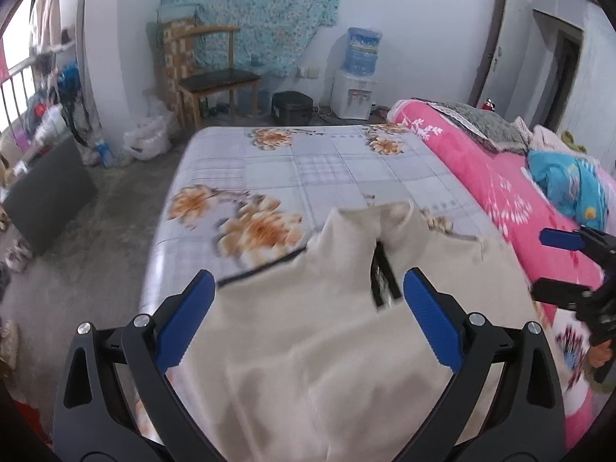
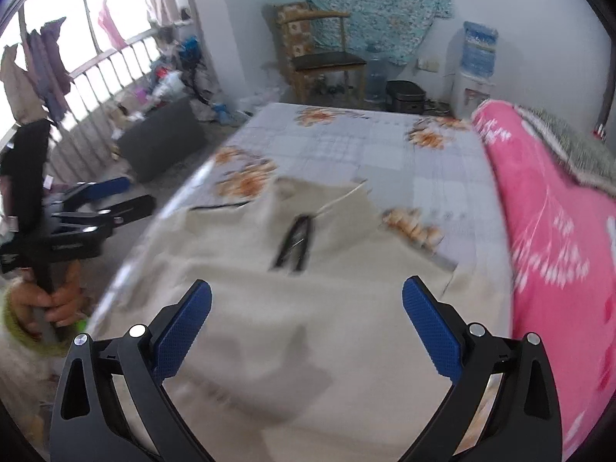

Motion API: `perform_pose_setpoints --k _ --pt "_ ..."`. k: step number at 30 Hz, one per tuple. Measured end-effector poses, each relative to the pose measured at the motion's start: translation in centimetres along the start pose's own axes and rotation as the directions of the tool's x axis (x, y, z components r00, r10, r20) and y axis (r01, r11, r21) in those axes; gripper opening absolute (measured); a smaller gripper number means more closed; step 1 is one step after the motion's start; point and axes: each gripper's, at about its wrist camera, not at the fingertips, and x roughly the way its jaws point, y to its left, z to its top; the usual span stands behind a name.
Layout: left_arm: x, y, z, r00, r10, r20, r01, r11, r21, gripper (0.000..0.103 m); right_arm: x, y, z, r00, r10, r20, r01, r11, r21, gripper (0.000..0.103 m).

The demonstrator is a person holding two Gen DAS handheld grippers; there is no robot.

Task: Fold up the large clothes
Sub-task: 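Move both tools to the jacket collar and close them on it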

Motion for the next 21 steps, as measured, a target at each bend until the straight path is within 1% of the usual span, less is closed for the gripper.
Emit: perform_pose_setpoints --k 2,3,5,6,7,8,11,12,13,14,15,16,17,18,19,20,21 --pt "2.8 -0.2 1.9 0.999 -0.03 -0.021 0.03 0.999 -0.029 0.095 2.6 -1.6 2.0 0.999 -0.014 -0.033 0.014 1.0 0.019 0.097" --pt "4.1 -0.3 2.7 0.999 -0.04 -0.027 0.039 0.999 -0.035 0.095 4.5 -2.8 3.1 0.998 -0.003 -0.062 0.007 0.998 0.059 0.097" --pt "6.1 -0.7 3.6 0.998 -0.047 -0.033 0.046 0.999 -0.024 0.095 7.1 -4.4 4.5 0.996 0.023 -0.091 -0.013 0.994 0.112 0.097" --pt "7.7 -1.2 4.2 0.998 -0.044 -0.04 0.044 0.999 -0.009 0.094 8.6 -5.2 5.4 0.995 0.025 -0.099 -0.012 0.991 0.133 0.097" --pt "8.7 -1.4 4.4 0.998 -0.043 -0.047 0.043 0.999 -0.002 0.09 10.0 -5.9 6.0 0.994 0.027 -0.106 -0.011 0.989 0.149 0.097" --pt "10.3 -1.8 4.8 0.997 -0.038 -0.07 0.038 0.999 0.006 0.083 10.9 -6.4 6.3 0.993 0.031 -0.11 -0.013 0.987 0.162 0.095" --pt "13.9 -2.3 5.1 0.989 -0.036 -0.141 0.036 0.999 0.0 0.071 14.3 -7.8 7.5 0.989 0.055 -0.141 -0.025 0.978 0.207 0.089" --pt "14.6 -2.3 5.1 0.987 -0.029 -0.155 0.03 1.0 0.002 0.069 15.5 -8.3 7.8 0.985 0.069 -0.157 -0.032 0.974 0.225 0.086" --pt "15.4 -2.3 4.9 0.985 -0.021 -0.174 0.023 1.0 0.006 0.064 16.3 -8.6 8.0 0.982 0.081 -0.17 -0.039 0.971 0.237 0.084" --pt "16.3 -2.4 4.8 0.981 -0.019 -0.195 0.021 1.0 0.008 0.058 17.3 -8.9 7.8 0.977 0.096 -0.192 -0.045 0.966 0.255 0.077" --pt "16.7 -2.3 4.6 0.978 -0.022 -0.206 0.023 1.0 0.007 0.055 18.2 -9.0 8.0 0.972 0.109 -0.207 -0.052 0.963 0.263 0.07" --pt "17.1 -2.3 4.3 0.975 -0.024 -0.219 0.027 1.0 0.009 0.046 18.5 -9.0 7.9 0.968 0.123 -0.218 -0.062 0.962 0.268 0.066" --pt "17.3 -2.3 4.1 0.972 -0.031 -0.232 0.035 0.999 0.013 0.037 18.8 -9.0 7.7 0.965 0.132 -0.228 -0.069 0.961 0.266 0.057" --pt "17.3 -2.5 3.9 0.971 -0.043 -0.236 0.048 0.999 0.018 0.032 18.8 -8.7 7.4 0.963 0.14 -0.232 -0.078 0.963 0.257 0.049" --pt "17.0 -2.6 3.8 0.972 -0.048 -0.23 0.056 0.998 0.029 0.03 18.5 -8.5 7.2 0.963 0.149 -0.226 -0.092 0.965 0.247 0.042" --pt "16.7 -2.7 3.7 0.974 -0.046 -0.222 0.056 0.998 0.038 0.025 18.1 -8.3 7.1 0.963 0.152 -0.22 -0.098 0.966 0.239 0.031" --pt "16.1 -3.0 3.5 0.976 -0.045 -0.212 0.058 0.997 0.054 0.023 17.4 -7.9 7.0 0.965 0.154 -0.213 -0.106 0.969 0.223 0.022"
